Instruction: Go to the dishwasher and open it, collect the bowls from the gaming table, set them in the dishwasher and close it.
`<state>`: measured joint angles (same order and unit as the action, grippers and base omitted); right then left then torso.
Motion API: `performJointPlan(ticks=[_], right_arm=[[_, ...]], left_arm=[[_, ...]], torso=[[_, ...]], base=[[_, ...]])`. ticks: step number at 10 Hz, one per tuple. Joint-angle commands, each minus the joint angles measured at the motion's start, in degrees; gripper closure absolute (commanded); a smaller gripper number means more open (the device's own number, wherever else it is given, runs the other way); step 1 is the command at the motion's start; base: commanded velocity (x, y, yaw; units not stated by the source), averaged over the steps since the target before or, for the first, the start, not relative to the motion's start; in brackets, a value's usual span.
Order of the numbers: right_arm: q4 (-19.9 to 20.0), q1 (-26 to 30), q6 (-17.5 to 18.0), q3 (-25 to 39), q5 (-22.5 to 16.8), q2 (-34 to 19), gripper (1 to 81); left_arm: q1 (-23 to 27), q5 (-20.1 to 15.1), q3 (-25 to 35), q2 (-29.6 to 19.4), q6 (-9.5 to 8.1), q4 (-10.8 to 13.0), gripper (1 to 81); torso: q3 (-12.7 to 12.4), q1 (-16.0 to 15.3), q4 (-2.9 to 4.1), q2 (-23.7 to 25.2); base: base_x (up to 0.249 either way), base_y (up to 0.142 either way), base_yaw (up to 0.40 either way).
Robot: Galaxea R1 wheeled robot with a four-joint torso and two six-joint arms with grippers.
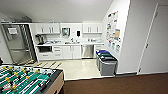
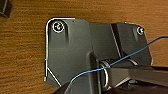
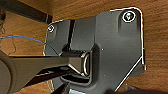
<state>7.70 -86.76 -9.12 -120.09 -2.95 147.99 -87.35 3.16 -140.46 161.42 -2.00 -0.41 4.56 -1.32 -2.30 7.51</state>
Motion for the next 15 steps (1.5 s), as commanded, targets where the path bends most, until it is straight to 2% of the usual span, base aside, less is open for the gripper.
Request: performJointPlan(ticks=[1, 15], right_arm=[[0.73, 3.12, -0.11, 0.39, -3.55, -1.36, 1.0], [0.56, 3.21, -0.11, -2.42, -3.55, 0.66, 1.0]], left_arm=[[2.93, -2.54, 0.27, -0.74, -0.2, -0.29, 1.0], [3.01, -2.45, -0.61, -0.3, -0.29, -0.38, 1.0]], torso=[[0.0, 0.0, 0.0, -0.02], [0.0, 0.02, 0.0, 0.0]], base=[[0.251, 0.0, 0.0], [0.272, 0.0, 0.0]])
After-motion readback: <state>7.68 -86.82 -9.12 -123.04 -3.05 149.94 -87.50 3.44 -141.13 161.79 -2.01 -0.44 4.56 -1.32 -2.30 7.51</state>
